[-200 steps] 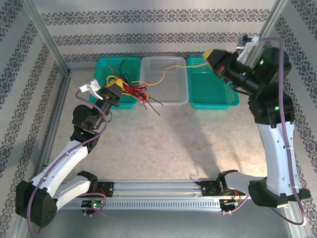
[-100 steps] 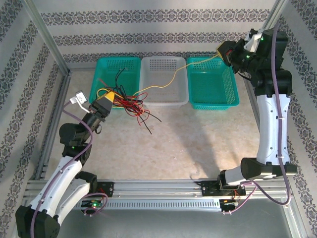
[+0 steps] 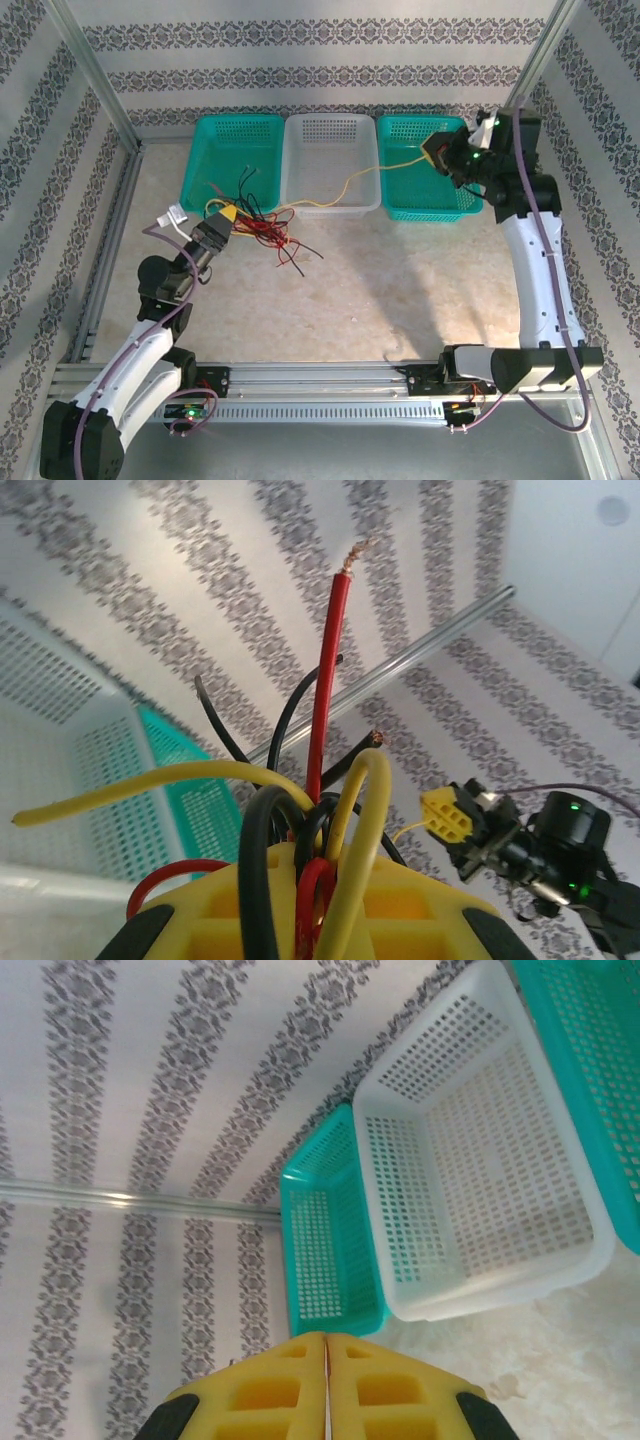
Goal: Untangle the cables
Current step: Place the cable at the center of the table, then pass the cable.
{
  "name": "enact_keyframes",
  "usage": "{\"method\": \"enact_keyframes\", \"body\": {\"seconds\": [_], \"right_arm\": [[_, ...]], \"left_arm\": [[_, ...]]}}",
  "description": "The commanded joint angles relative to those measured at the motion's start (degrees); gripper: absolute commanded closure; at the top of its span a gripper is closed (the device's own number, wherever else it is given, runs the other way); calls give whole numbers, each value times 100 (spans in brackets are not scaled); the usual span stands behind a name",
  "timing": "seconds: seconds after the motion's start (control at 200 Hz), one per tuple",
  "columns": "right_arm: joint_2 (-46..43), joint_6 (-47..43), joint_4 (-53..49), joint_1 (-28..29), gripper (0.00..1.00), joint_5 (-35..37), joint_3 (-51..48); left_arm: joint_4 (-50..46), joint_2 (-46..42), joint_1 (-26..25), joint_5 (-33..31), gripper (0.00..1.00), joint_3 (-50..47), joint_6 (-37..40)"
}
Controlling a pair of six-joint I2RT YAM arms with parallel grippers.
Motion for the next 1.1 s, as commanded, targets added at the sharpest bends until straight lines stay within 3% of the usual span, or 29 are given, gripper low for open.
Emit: {"method": "enact_keyframes", "body": {"seconds": [0.0, 0.215, 0.445, 0.555, 0.63, 0.655, 0.67, 0.695, 0.79, 0.894, 1.094], "right_arm": [[-381, -192, 448, 130, 100, 601, -701], [-804, -229, 610, 157, 100, 741, -1786], [-780, -504, 514, 160, 100, 951, -1887], [-762, -536, 498, 160, 100, 1044, -1787], [-741, -601, 446, 165, 100, 1090, -1645], [-733, -620, 412, 164, 100, 1113, -1576], [-732, -645, 394, 162, 100, 1128, -1538], [-715, -673, 362, 158, 100, 1147, -1462], [-655, -761, 268, 158, 100, 1147, -1140], [-635, -811, 218, 149, 100, 1180, -748], [-644, -1166, -5, 140, 100, 1441, 407]], "left_arm": [[-267, -10, 91, -228, 100, -438, 187], [-1028, -16, -94, -878, 100, -1122, 228], [-1871, 680, -942, -2178, 98, -866, 792], [-2217, 1347, -1494, -2684, 63, -511, 942], [-2616, 1686, -1633, -2901, 49, -285, 768], [-2749, 1767, -1626, -2945, 22, -233, 704], [-2808, 1803, -1629, -2969, 12, -204, 679], [-2900, 1852, -1626, -3007, 5, -159, 650], [-3413, 1818, -1626, -3076, 3, 88, 828], [-4603, 1492, -1626, -3341, 2, 477, 1096], [-6196, 200, -1629, -3695, 4, 907, 1701]]}}
